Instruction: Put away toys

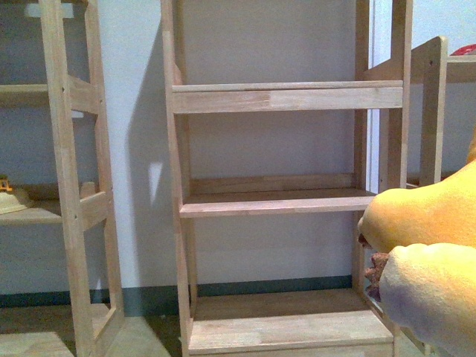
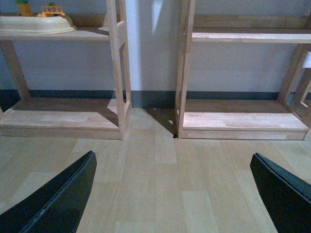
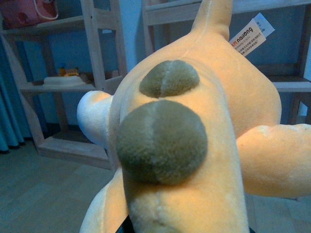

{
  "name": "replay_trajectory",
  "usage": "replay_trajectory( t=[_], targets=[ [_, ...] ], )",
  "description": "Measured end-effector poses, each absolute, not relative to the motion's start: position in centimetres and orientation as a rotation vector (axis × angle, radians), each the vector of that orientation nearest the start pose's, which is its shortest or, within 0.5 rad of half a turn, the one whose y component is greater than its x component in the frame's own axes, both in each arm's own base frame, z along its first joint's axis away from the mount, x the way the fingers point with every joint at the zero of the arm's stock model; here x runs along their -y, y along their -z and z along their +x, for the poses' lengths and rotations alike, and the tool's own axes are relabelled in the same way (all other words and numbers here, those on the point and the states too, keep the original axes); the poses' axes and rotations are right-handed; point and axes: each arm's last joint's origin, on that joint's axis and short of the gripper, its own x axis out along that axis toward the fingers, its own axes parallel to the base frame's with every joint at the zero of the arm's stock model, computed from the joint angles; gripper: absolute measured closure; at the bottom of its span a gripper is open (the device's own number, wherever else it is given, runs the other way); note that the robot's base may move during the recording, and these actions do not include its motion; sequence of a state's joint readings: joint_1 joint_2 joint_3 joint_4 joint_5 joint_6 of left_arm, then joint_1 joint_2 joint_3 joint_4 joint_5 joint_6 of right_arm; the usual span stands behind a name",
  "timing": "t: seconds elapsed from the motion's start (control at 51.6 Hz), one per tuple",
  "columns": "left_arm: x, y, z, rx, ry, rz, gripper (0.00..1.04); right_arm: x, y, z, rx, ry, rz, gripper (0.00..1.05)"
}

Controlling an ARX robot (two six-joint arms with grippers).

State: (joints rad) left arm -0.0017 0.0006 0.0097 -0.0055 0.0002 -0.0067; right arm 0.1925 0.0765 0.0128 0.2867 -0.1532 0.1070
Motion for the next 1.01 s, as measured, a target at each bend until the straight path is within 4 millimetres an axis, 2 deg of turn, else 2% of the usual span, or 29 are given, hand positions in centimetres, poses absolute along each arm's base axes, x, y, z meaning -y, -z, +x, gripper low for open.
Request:
replay_trajectory(
  t=[1.007],
  targets=[
    [0.02,-16.64,9.71,0.004,0.002,-0.007,0.06,-2.33,-18.93,9.64,0.205,-0.355,0.11,0.97]
  ],
)
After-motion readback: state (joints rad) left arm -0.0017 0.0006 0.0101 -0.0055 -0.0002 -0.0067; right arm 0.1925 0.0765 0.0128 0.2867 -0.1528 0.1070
